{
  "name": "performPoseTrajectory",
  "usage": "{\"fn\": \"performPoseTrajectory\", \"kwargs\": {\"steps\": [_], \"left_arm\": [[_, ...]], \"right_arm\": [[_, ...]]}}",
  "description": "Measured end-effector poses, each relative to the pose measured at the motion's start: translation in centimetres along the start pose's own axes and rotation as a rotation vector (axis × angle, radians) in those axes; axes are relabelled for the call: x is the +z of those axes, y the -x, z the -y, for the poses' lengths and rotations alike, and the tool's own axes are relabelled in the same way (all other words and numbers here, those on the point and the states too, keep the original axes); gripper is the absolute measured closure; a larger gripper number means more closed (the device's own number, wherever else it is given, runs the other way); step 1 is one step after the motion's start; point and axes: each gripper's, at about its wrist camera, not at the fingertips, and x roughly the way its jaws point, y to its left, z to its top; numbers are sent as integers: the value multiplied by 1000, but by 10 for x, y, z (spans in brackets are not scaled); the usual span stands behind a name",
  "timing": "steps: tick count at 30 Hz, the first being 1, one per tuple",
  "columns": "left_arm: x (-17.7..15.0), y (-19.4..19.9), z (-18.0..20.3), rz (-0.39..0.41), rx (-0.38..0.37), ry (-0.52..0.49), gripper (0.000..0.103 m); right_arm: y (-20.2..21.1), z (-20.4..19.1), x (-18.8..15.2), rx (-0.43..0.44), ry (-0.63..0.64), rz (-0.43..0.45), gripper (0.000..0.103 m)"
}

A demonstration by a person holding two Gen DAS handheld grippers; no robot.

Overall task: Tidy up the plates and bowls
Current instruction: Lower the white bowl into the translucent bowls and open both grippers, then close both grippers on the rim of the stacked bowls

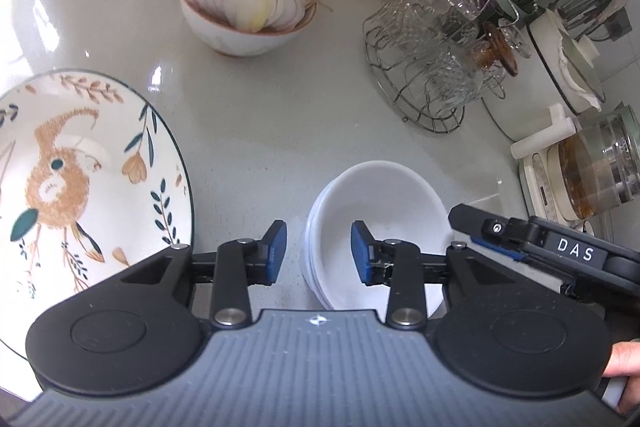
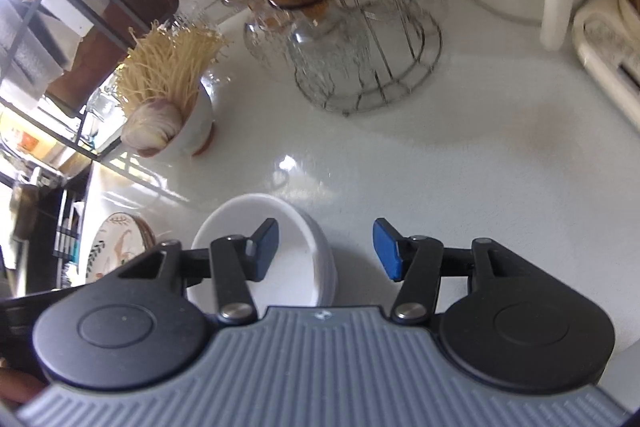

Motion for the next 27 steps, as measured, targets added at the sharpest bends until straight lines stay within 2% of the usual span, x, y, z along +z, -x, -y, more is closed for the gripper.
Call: {"fn": "performPoseTrajectory", "kwargs": {"steps": [5,8,10,12,16,20,22,27], "left_arm": [[-8,-8,-3,-13,-7,39,63],[-13,-15,0,-32,20,21,63],[-16,-19,3,-38,44,18,63],[-19,-24,2,-47,39,34,63],[-23,-28,1,-33,43,41,65],[-26,-32,-4,-27,13,75,72],[-28,-33,-5,-19,-1,87,78],[-31,-32,0,-15,21,68,79]], "right_arm": [[-9,2,-8,-3,25,-39,50],[-15,6,-11,21,28,-66,57],[-20,7,-13,29,34,-87,65],[-26,7,-14,34,46,-106,69],[-32,6,-15,56,67,-128,72],[-41,5,-15,69,82,-160,72],[-43,4,-15,78,87,-169,76],[-45,-1,-17,67,135,-169,78]]}}
